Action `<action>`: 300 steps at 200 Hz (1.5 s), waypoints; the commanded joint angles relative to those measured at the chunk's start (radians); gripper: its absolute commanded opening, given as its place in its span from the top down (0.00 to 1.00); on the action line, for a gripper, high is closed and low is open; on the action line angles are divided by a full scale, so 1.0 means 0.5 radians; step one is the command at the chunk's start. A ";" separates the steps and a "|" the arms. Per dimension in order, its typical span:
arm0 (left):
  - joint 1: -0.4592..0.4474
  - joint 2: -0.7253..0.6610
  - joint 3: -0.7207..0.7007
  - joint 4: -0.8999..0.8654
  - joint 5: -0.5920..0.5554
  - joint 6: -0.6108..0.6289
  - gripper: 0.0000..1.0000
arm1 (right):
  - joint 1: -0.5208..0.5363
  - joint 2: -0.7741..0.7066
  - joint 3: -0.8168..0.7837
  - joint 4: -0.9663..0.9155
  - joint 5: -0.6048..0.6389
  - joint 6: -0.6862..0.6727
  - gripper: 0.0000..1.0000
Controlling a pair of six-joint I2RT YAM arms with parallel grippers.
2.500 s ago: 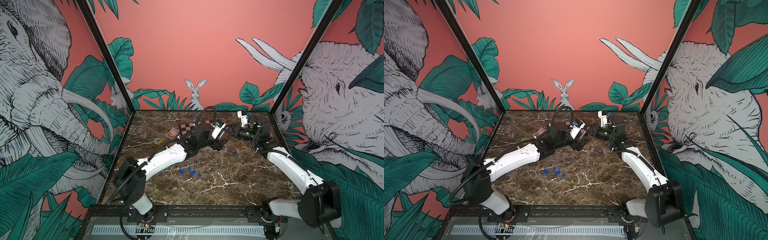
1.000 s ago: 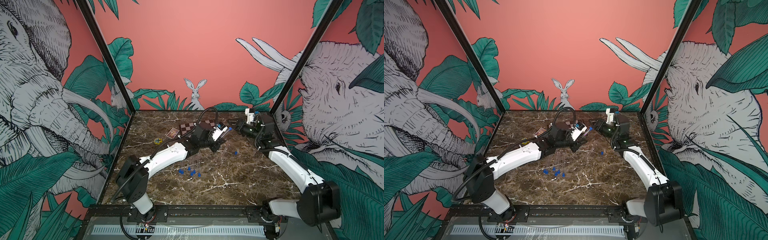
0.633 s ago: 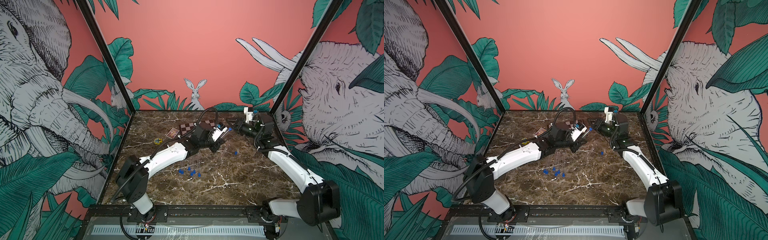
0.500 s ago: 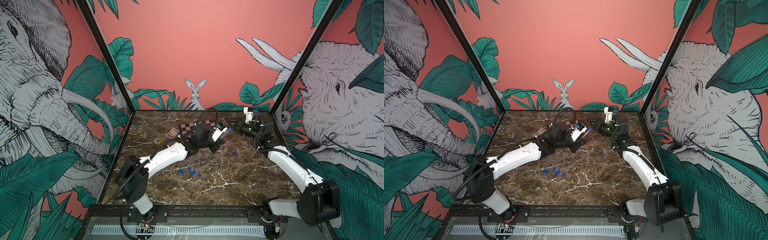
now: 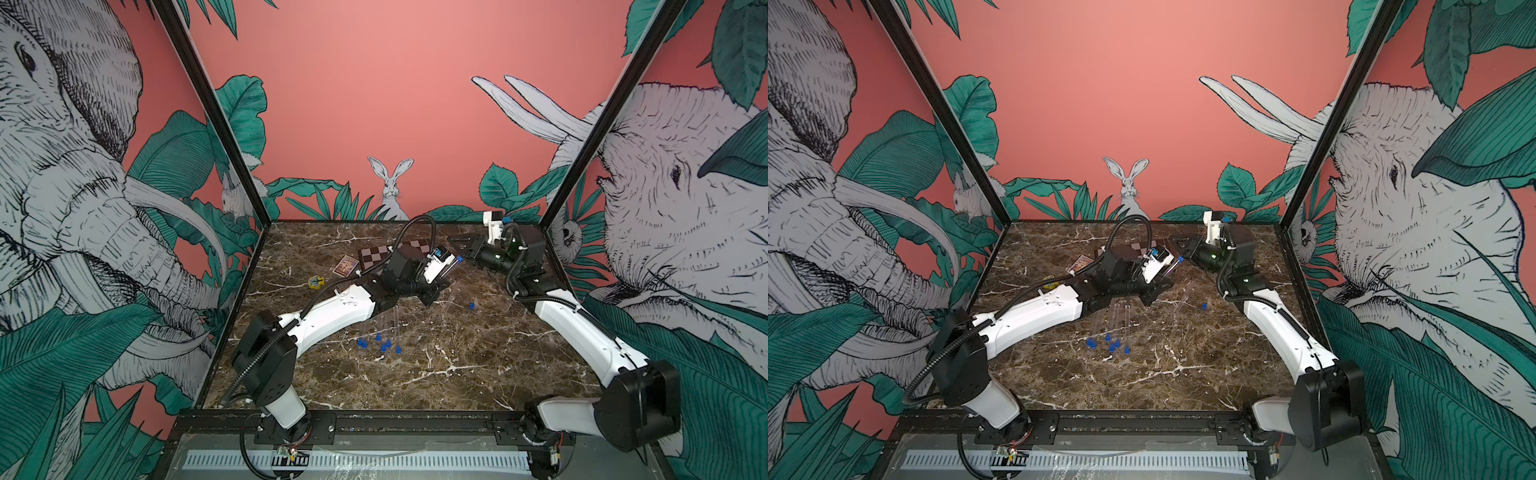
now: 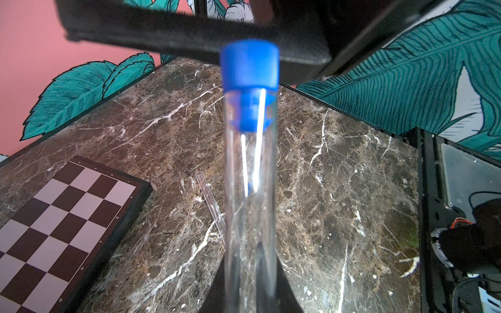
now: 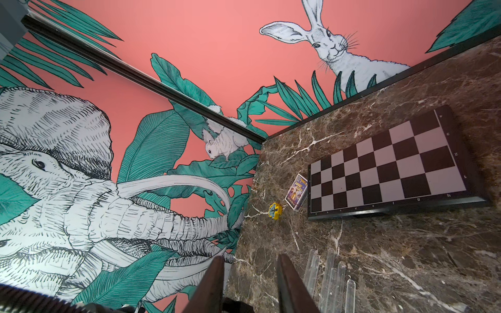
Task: Remove stoppers from test tubes
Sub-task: Open the stopper on the test tube.
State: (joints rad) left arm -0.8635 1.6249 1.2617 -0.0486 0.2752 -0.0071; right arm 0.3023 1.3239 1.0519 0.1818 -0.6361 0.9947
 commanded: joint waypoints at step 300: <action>-0.010 -0.041 0.041 0.036 0.002 -0.014 1.00 | 0.052 -0.002 -0.057 0.052 0.134 -0.024 1.00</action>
State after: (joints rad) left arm -0.8631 1.6249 1.2621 -0.0586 0.2687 -0.0078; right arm 0.3225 1.3407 1.0405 0.1226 -0.5938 0.9527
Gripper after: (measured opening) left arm 0.165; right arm 0.139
